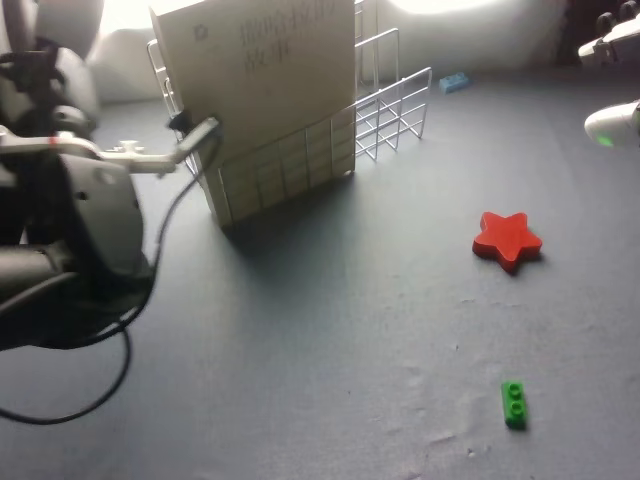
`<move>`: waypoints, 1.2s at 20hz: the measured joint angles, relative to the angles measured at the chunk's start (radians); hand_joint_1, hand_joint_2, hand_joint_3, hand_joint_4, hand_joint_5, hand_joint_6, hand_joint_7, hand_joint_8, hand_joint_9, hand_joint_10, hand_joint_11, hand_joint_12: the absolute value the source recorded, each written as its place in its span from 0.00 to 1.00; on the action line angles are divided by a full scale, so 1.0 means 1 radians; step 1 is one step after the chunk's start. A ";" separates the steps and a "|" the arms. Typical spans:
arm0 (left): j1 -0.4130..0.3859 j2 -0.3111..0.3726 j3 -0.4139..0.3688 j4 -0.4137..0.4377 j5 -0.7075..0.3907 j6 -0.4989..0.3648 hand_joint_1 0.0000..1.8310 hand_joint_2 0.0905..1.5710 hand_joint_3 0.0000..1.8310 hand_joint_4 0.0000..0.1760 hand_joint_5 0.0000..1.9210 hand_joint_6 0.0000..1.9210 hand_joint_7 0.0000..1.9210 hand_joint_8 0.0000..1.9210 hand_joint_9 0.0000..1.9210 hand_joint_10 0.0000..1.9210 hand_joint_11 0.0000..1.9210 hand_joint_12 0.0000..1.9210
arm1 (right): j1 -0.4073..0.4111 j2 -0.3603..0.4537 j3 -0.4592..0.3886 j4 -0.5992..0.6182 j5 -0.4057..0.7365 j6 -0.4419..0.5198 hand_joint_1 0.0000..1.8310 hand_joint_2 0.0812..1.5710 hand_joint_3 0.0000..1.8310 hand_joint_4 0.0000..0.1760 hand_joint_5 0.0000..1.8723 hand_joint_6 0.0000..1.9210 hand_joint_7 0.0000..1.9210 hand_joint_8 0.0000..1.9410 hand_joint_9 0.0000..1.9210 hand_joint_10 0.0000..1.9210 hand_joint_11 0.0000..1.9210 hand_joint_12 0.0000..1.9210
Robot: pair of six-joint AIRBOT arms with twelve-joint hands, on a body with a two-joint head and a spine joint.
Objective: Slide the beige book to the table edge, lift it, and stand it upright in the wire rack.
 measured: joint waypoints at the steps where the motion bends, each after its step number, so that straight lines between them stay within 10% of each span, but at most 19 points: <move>1: 0.007 0.030 -0.026 -0.001 -0.001 0.015 0.35 0.64 0.00 0.00 0.27 0.00 0.26 0.01 0.24 0.01 0.00 0.53 | 0.000 -0.002 0.000 0.000 0.002 0.001 0.13 0.74 0.00 0.00 0.22 0.00 0.23 0.00 0.23 0.00 0.01 0.53; 6: 0.021 0.158 -0.145 0.016 0.064 0.085 0.36 0.63 0.00 0.00 0.28 0.00 0.26 0.00 0.25 0.01 0.02 0.54 | 0.000 -0.002 0.000 0.000 0.003 0.002 0.12 0.75 0.00 0.00 0.22 0.00 0.23 0.00 0.23 0.00 0.01 0.53; 14: 0.096 0.441 -0.259 0.078 0.471 0.259 0.35 0.64 0.00 0.00 0.29 0.00 0.26 0.00 0.25 0.00 0.02 0.55 | 0.000 -0.004 0.000 0.000 0.007 0.005 0.15 0.73 0.00 0.00 0.24 0.00 0.24 0.00 0.25 0.00 0.04 0.52; 22: 0.242 0.640 -0.288 0.566 0.662 0.248 0.33 0.66 0.00 0.00 0.37 0.01 0.36 0.01 0.32 0.02 0.09 0.54 | 0.000 -0.004 0.000 -0.003 0.088 0.005 0.21 0.74 0.00 0.00 0.33 0.01 0.35 0.01 0.37 0.02 0.16 0.55; 24: 0.245 0.670 -0.288 0.709 0.642 0.247 0.30 0.70 0.00 0.00 0.48 0.04 0.51 0.03 0.48 0.10 0.24 0.59 | 0.002 -0.004 0.000 -0.004 0.129 -0.018 0.27 0.75 0.00 0.00 0.48 0.01 0.49 0.01 0.50 0.09 0.25 0.73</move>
